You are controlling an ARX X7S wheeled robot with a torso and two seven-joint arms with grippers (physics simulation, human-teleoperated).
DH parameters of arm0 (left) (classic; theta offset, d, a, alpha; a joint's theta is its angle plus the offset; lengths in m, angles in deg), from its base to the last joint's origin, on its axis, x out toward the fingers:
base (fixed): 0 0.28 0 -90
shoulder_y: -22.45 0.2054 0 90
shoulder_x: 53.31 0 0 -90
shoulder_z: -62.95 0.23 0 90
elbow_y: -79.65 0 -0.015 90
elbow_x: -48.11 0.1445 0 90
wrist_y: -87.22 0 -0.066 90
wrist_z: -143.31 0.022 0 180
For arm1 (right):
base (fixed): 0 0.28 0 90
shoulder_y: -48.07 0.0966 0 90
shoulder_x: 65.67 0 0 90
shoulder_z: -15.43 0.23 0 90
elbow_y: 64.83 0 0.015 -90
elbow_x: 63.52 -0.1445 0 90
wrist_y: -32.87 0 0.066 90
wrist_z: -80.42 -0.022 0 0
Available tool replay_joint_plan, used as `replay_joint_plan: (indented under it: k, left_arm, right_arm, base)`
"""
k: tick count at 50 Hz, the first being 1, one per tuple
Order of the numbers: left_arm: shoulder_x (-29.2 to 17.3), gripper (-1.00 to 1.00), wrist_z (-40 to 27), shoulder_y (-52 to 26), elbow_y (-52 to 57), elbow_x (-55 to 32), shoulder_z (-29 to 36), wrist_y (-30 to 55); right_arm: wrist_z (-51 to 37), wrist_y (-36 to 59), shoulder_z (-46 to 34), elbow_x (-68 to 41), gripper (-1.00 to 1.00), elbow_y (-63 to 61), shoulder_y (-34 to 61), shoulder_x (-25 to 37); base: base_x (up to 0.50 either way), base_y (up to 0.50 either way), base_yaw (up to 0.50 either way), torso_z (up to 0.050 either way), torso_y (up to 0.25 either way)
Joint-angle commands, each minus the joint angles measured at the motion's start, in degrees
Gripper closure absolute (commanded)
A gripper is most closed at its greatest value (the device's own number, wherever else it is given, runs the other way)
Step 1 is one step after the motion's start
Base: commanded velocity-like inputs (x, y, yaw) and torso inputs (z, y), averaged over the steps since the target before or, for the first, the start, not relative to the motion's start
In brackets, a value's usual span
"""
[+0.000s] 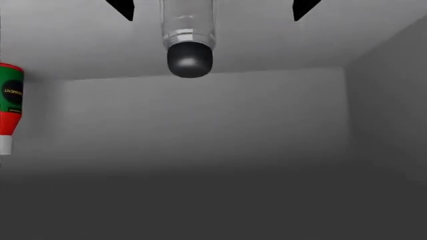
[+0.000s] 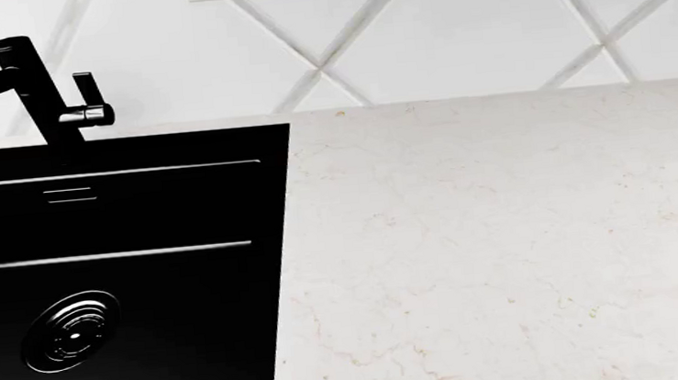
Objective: Pick and place the shaker into the drawer. Then close the cabinet.
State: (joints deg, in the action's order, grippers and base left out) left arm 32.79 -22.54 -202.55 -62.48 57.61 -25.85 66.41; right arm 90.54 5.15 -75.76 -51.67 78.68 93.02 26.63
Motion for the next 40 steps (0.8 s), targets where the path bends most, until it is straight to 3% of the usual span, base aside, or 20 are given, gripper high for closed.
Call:
replay_joint_plan:
  k: [1, 20, 40]
  left_arm:
    - [0.31, -1.0, -0.7, 0.0, -5.55, -1.52, -0.14, -3.2]
    - [-0.23, -1.0, -4.05, 0.01, -22.19, -5.09, 0.12, -15.93]
    - [0.16, -1.0, -3.94, 2.29, -22.84, -8.83, 3.37, -19.0]
  right_arm:
    - [0.07, -1.01, -0.22, -0.42, 1.0, 1.31, 0.05, 0.28]
    - [-0.66, -5.02, -0.37, -1.29, 1.0, 6.71, 0.05, -0.02]
    - [-0.94, -7.33, -0.5, -1.66, 1.0, 9.84, 0.05, 0.35]
  base:
    - [0.0, 0.0, 0.0, 0.0, 0.0]
    - [0.0, 0.0, 0.0, 0.0, 0.0]
    - [0.0, 0.0, 0.0, 0.0, 0.0]
